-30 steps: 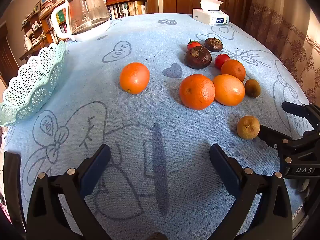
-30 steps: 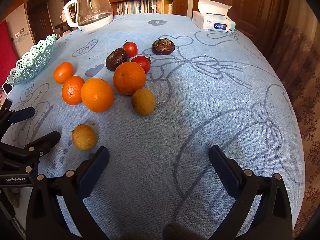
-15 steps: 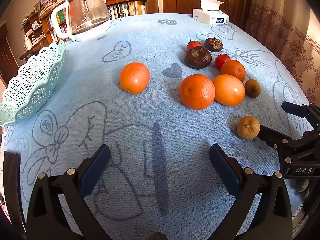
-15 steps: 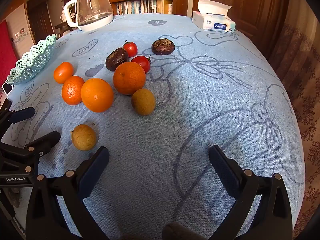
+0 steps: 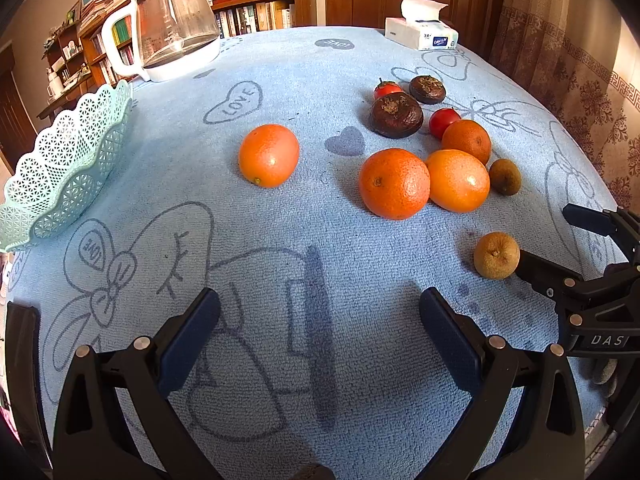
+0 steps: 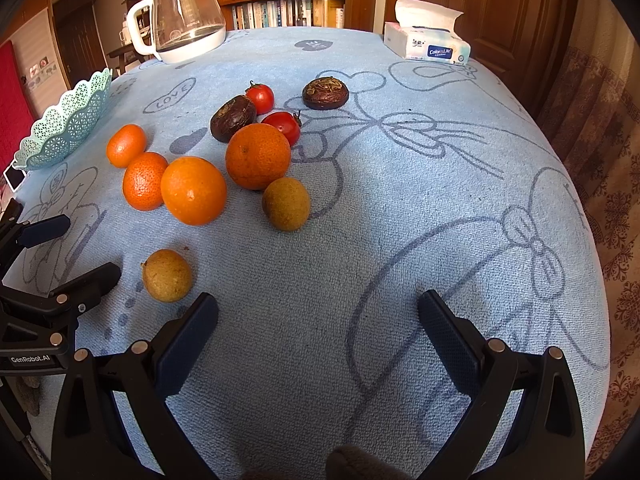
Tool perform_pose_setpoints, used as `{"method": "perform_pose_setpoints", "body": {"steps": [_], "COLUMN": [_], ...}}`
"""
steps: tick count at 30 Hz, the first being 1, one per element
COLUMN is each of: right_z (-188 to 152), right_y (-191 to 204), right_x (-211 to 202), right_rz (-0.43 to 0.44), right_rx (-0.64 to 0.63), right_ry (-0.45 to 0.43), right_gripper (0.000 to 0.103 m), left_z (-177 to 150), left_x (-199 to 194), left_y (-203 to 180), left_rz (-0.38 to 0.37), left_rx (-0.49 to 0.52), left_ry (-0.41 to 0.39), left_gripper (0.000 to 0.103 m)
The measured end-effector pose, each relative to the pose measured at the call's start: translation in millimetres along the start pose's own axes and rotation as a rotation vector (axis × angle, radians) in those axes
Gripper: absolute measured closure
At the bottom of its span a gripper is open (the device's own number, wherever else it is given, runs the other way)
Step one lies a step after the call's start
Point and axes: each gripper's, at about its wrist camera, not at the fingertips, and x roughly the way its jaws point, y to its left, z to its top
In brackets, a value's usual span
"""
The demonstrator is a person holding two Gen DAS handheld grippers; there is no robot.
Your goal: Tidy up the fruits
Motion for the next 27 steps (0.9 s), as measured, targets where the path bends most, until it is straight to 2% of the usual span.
{"method": "perform_pose_setpoints", "body": {"steps": [27], "right_z": [-0.5], "right_y": [-1.8], "right_x": [-0.6], "right_rz": [-0.003], "right_rx": [-0.001], "right_ry": [0.000], "right_gripper": [0.005], "left_z": [1.2], "left_x": [0.8], "left_y": [0.8], "left_rz": [-0.004], "left_rx": [-0.002], "left_ry": [0.002], "left_gripper": [0.002]}}
